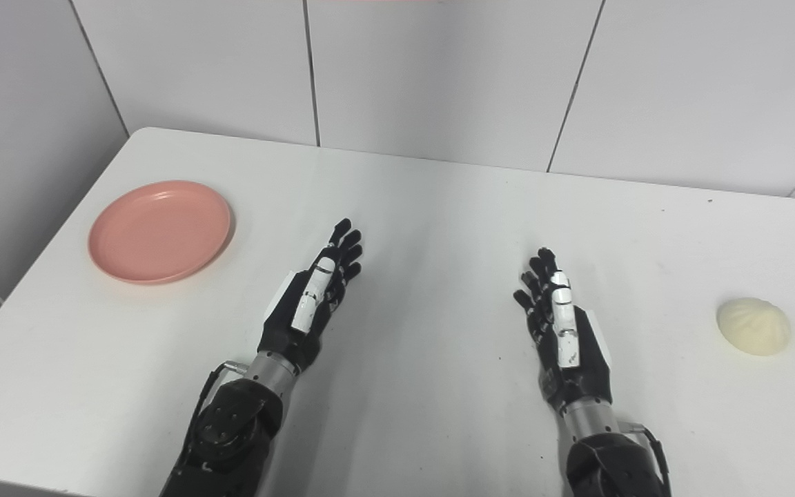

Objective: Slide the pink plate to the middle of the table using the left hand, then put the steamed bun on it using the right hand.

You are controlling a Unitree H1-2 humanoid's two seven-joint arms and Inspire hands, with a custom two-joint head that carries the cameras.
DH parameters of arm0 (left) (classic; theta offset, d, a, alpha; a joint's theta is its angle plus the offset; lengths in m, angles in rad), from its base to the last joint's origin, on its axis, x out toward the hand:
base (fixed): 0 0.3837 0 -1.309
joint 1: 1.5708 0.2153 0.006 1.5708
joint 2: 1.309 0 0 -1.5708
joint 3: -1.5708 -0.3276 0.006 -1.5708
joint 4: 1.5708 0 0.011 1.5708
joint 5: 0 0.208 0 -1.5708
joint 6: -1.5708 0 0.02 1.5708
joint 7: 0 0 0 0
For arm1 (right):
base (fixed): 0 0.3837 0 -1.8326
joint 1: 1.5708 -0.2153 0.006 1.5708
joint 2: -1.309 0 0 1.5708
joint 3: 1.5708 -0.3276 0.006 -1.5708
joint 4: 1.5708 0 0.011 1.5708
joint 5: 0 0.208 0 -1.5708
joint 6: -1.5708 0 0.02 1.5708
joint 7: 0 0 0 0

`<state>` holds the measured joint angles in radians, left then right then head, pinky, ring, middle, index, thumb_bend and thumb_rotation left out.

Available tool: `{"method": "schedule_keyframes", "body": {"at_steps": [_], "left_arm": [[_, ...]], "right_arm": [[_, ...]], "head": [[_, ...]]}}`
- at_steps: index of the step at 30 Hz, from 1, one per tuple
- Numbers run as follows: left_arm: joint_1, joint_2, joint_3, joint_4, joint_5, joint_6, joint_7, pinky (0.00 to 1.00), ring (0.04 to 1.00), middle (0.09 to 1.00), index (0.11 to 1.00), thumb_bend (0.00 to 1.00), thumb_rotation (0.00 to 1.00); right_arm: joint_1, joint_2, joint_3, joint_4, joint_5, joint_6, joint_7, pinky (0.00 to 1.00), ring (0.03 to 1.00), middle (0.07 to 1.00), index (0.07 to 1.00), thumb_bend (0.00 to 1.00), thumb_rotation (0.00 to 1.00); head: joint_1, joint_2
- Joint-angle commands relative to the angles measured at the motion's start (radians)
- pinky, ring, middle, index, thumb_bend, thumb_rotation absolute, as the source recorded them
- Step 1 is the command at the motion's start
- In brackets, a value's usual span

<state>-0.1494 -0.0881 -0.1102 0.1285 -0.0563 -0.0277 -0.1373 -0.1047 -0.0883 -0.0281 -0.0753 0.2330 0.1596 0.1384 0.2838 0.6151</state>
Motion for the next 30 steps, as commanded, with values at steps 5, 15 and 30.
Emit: {"method": "schedule_keyframes", "body": {"at_steps": [5,15,30], "left_arm": [[0.054,-0.011,-0.008,0.078,0.003,0.001,0.008,1.0,1.0,1.0,1.0,0.45,1.0],[0.035,-0.006,-0.002,0.03,0.005,0.022,0.016,1.0,1.0,1.0,1.0,0.43,1.0],[-0.076,0.011,0.05,-0.175,-0.01,0.145,0.045,1.0,0.996,0.996,1.0,0.47,1.0]], "right_arm": [[0.002,-0.001,-0.005,-0.012,0.001,-0.003,0.002,1.0,1.0,1.0,1.0,0.26,1.0],[-0.001,0.002,-0.004,-0.01,0.022,-0.006,0.014,1.0,1.0,1.0,1.0,0.23,1.0],[-0.007,-0.002,0.0,-0.009,0.013,-0.003,0.007,1.0,1.0,1.0,1.0,0.23,1.0]], "head": [[0.002,0.001],[0.015,-0.002],[0.04,-0.006]]}}
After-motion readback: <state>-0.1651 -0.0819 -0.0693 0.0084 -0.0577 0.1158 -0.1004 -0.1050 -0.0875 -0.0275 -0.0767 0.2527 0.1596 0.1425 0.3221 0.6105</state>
